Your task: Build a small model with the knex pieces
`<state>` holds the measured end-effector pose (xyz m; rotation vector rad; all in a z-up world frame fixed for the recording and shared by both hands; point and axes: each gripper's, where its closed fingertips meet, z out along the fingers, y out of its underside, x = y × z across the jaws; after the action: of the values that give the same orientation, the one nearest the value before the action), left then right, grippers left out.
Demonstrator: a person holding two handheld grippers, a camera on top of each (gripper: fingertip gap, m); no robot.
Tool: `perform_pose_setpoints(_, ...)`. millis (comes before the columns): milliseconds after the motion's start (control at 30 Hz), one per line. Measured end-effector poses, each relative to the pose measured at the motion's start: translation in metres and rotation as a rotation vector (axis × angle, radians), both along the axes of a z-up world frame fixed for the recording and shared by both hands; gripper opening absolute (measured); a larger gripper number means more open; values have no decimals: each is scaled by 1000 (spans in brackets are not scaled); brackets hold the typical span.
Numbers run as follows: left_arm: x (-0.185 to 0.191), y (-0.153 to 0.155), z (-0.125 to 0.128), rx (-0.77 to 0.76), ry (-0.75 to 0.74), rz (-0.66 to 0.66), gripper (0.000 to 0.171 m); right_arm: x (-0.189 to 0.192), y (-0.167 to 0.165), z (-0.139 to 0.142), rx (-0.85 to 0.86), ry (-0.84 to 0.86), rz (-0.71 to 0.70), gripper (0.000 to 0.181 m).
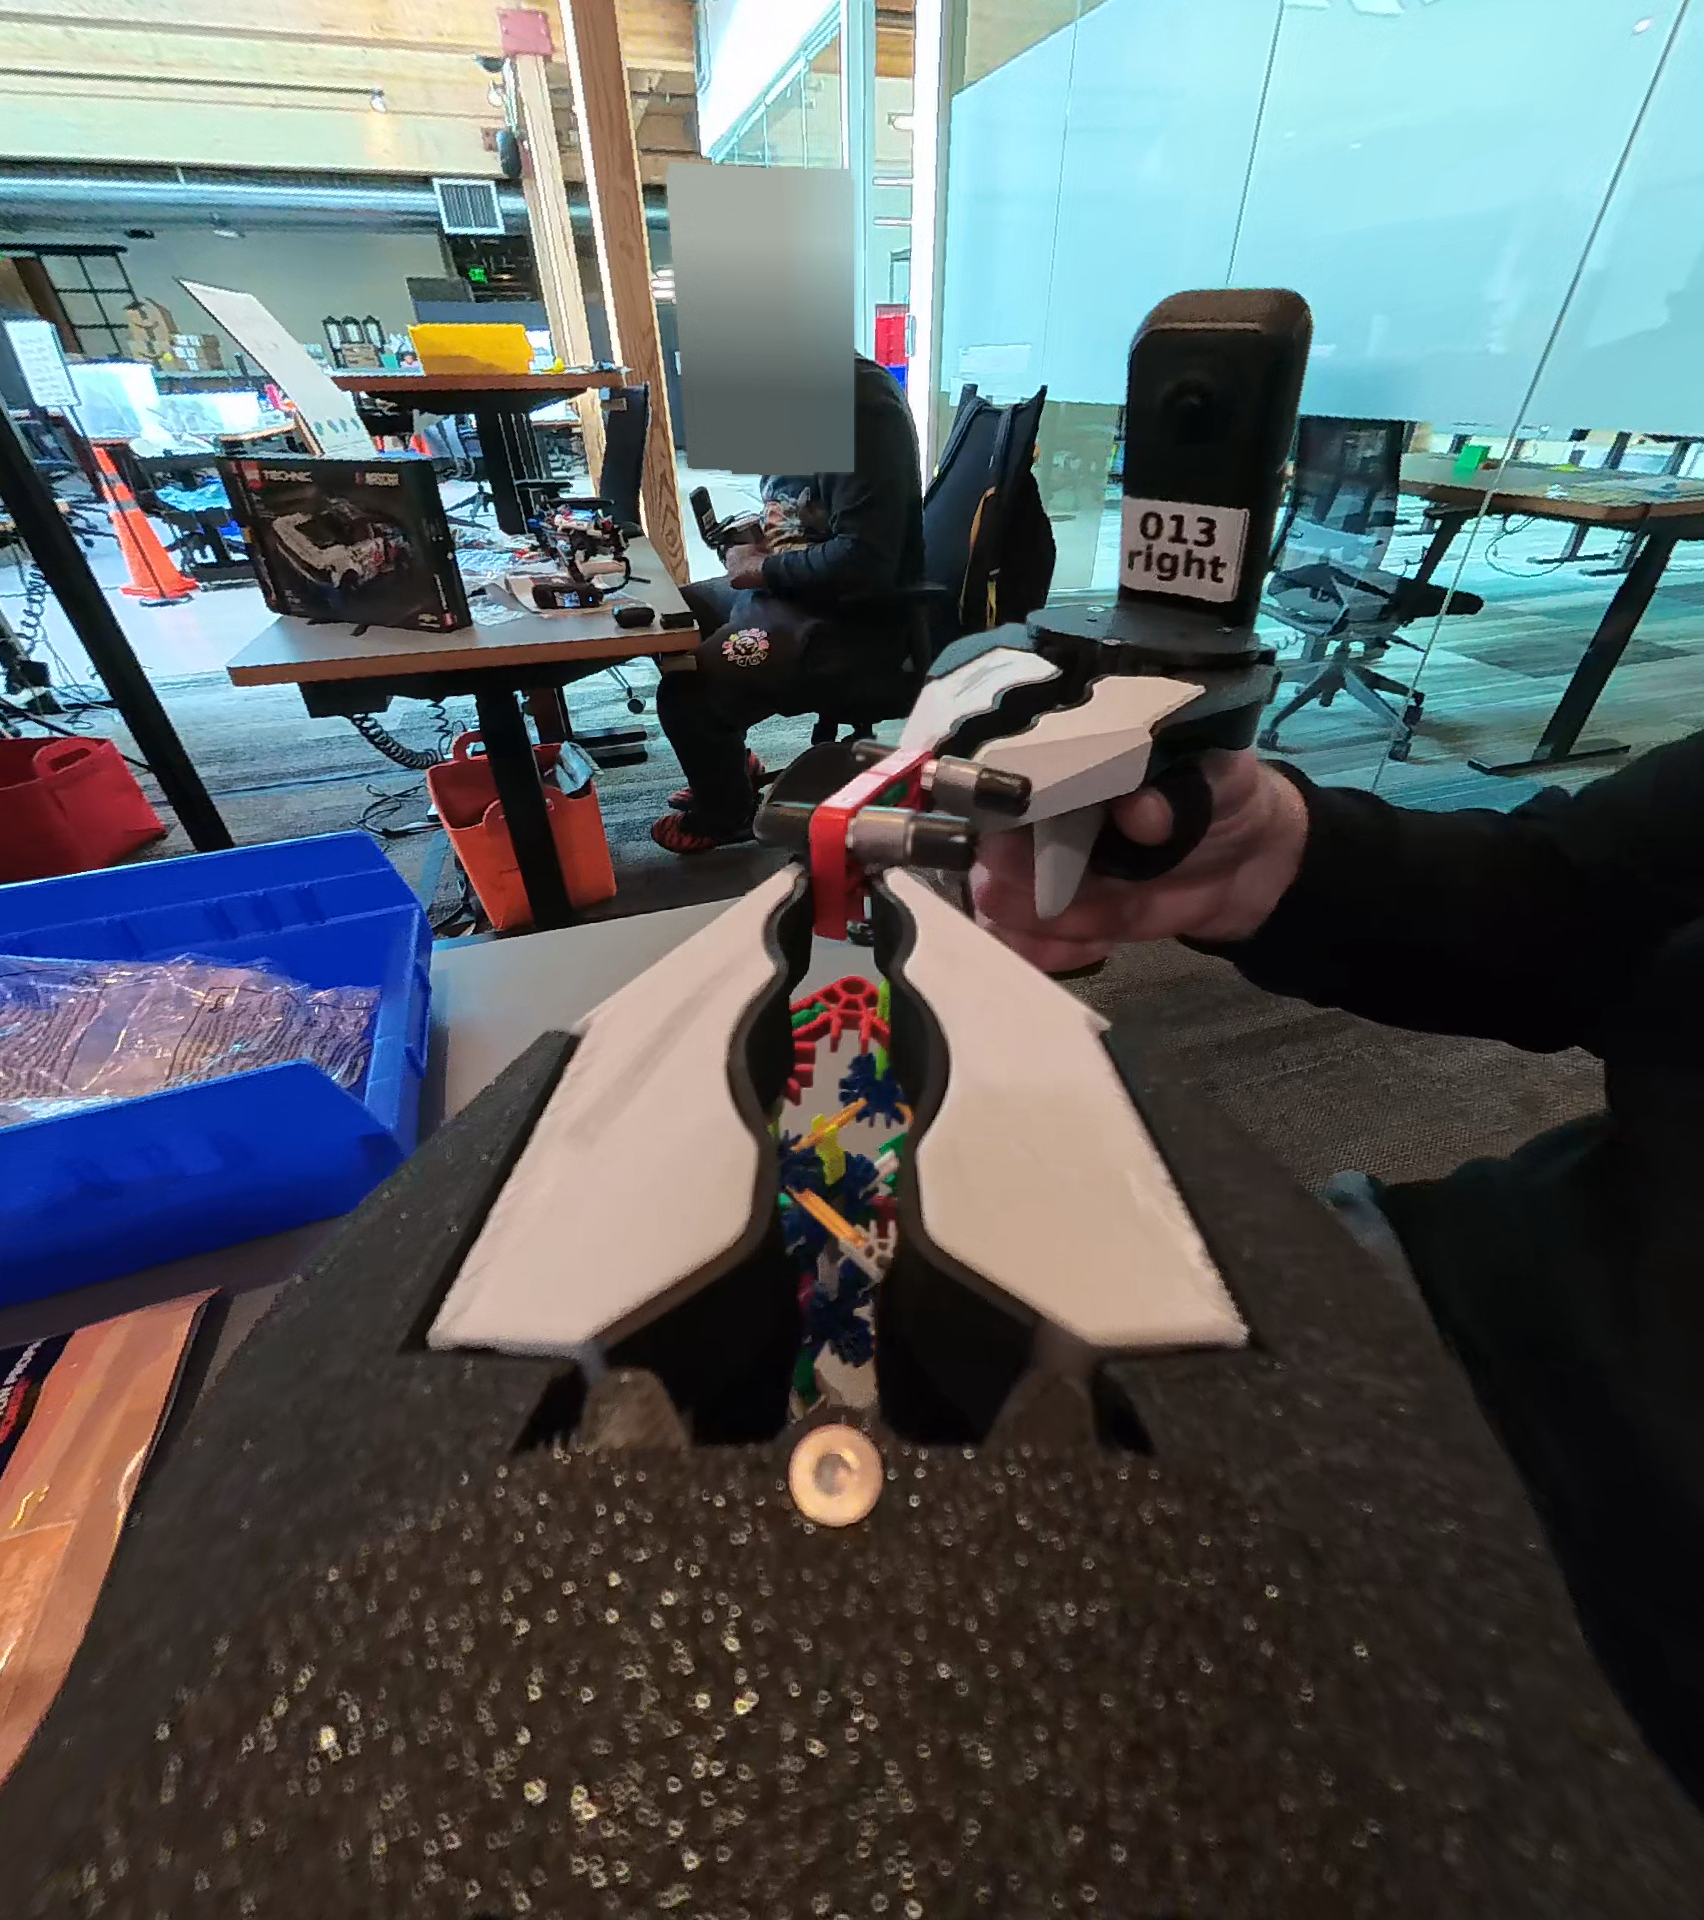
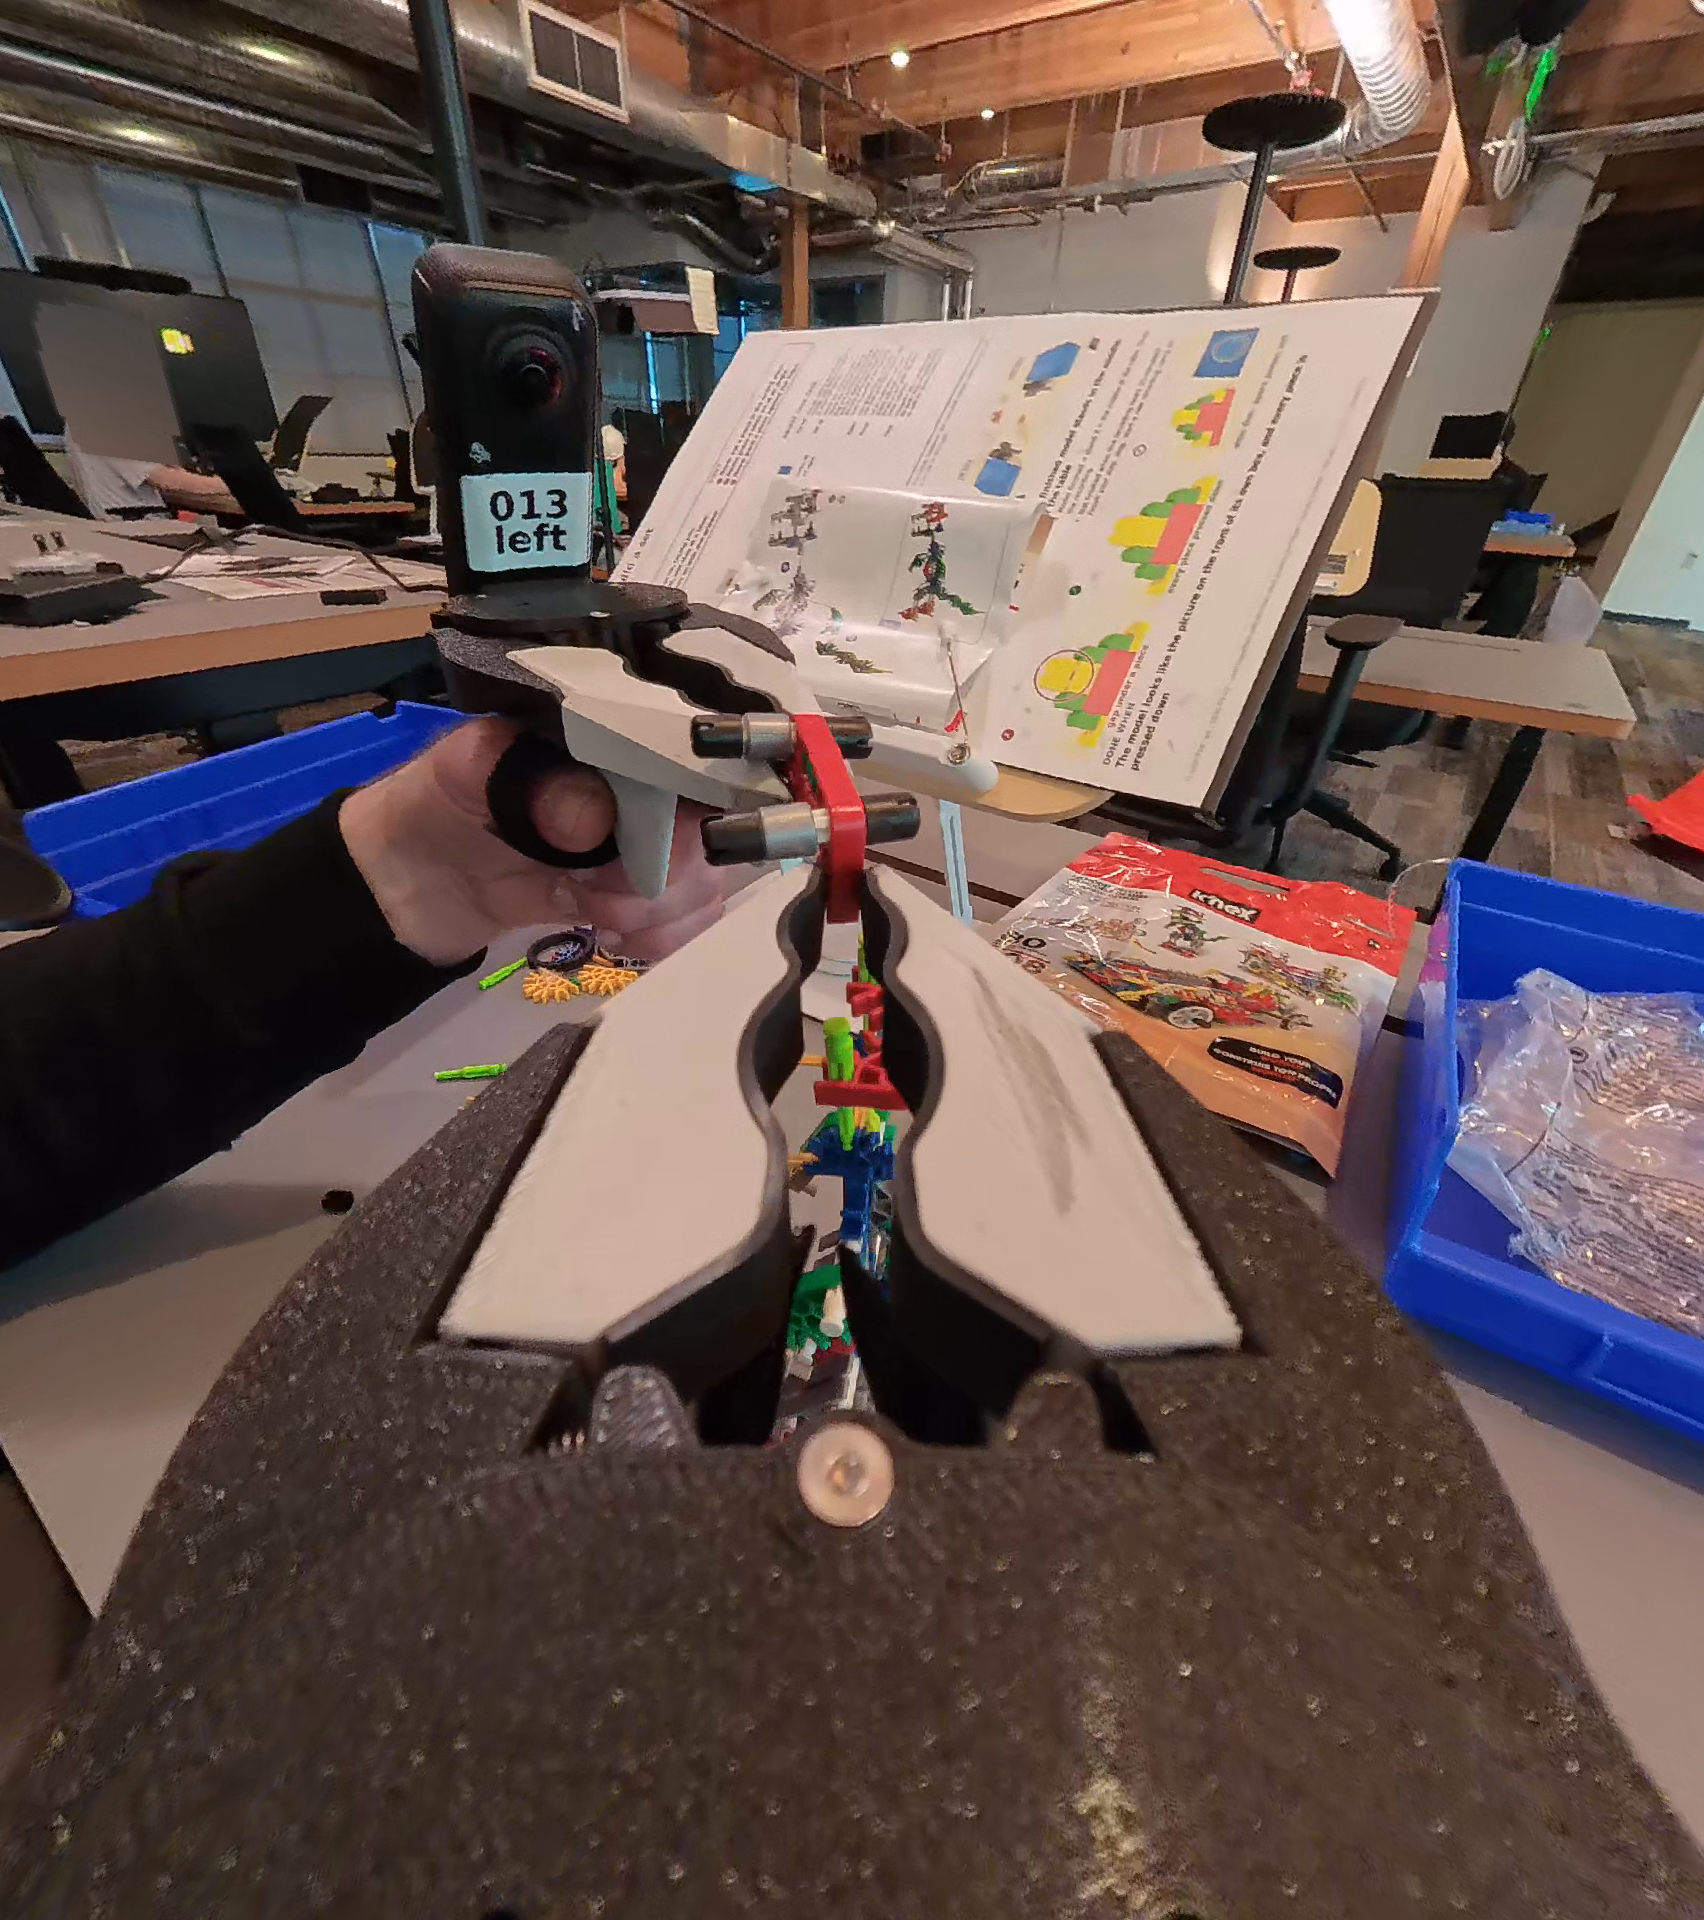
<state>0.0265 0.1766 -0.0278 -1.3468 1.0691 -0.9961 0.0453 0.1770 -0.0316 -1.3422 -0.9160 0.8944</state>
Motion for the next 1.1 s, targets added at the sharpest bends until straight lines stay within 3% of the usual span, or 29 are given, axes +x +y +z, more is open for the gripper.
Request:
perform_pose_setpoints(567,-7,16,-34,-6,109,25,15,0,9,-23,-64,-5,-76,4)
perform_pose_setpoints(1100,-3,23,-48,9,102,10,22,2,14,-35,-66,-10,-118,4)
